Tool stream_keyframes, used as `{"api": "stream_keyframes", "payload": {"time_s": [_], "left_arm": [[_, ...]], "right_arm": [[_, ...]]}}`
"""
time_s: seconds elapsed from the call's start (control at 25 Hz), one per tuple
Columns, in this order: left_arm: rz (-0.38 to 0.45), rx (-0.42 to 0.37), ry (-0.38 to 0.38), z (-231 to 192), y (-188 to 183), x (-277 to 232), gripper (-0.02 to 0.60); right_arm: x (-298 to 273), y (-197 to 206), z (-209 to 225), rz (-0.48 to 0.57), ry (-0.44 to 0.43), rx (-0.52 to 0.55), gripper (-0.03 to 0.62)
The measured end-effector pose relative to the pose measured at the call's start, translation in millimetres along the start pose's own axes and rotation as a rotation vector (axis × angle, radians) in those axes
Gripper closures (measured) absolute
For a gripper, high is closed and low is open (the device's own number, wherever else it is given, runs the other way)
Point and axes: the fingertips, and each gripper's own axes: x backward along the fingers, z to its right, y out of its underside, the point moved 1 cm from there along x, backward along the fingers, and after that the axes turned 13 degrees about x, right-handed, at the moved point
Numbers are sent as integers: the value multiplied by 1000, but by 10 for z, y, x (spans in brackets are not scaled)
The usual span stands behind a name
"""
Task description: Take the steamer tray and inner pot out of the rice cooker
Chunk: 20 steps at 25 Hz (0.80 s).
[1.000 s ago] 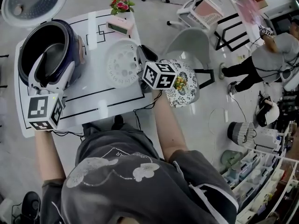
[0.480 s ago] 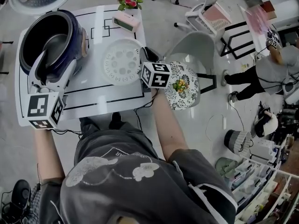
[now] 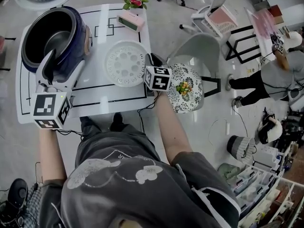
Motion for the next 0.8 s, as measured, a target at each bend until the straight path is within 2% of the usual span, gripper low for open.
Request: {"api": "stream_keyframes", "payload": {"time_s": [0.4, 0.52, 0.72, 0.8], "left_arm": [[-1, -7, 13, 125, 7, 38, 176], [18, 6, 15, 124, -66, 64, 176], [55, 26, -6, 5, -192, 100, 176], [69, 27, -14, -60, -252, 125, 176]], "right_arm": [[13, 91, 3, -45, -41, -2, 512], [96, 50, 56, -57, -35, -63, 416], [265, -326, 95, 34, -20, -107, 384], [318, -591, 33, 100, -43, -99, 341]]}}
